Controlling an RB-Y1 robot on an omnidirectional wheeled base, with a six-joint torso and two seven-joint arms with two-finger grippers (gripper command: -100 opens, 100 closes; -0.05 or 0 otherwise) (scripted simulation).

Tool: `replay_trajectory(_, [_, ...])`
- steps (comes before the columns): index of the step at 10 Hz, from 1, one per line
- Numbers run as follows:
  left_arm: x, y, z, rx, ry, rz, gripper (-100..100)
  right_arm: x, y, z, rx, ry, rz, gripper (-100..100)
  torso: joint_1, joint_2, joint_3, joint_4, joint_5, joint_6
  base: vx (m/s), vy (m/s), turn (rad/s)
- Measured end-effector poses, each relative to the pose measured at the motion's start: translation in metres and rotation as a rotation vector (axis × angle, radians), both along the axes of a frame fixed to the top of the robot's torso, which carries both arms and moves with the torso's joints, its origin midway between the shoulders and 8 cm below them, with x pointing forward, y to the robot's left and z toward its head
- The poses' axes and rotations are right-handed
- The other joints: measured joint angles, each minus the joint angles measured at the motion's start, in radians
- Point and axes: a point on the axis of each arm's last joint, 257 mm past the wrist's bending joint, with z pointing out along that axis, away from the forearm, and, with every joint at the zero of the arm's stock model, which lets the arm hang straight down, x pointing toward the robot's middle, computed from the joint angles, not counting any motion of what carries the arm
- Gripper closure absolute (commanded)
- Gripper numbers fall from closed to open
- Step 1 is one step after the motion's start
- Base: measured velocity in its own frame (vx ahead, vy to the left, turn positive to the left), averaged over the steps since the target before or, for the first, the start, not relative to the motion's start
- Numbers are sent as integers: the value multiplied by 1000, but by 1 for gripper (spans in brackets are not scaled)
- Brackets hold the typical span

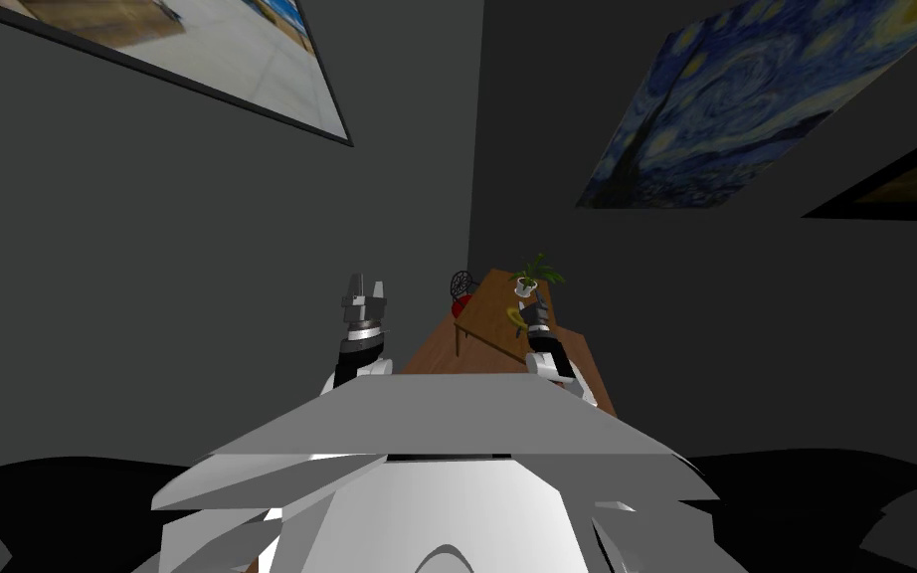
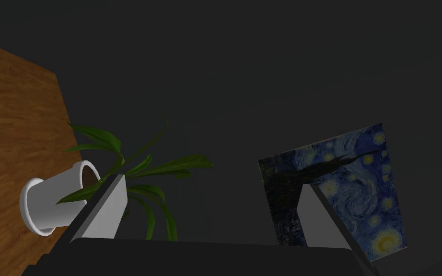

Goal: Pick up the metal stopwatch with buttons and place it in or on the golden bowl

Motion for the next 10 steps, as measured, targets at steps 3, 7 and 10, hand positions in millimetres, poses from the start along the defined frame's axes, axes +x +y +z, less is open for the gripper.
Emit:
replay_trajectory(3, [0,0,0,0,0,0,0,8,-24,-34,107,79,-23,-100,-1,2,1,0,0,0,42,37,-28])
replay_trajectory(7, [0,0,0,0,0,0,0,13,-65,-81,270,186,-73,-100,-1,1,1,0,0,0,55,43,-38])
replay_trajectory(10, [0,0,0,0,0,0,0,11,-90,-114,391,252,-115,-100,-1,2,1,0,0,0,39,34,-22])
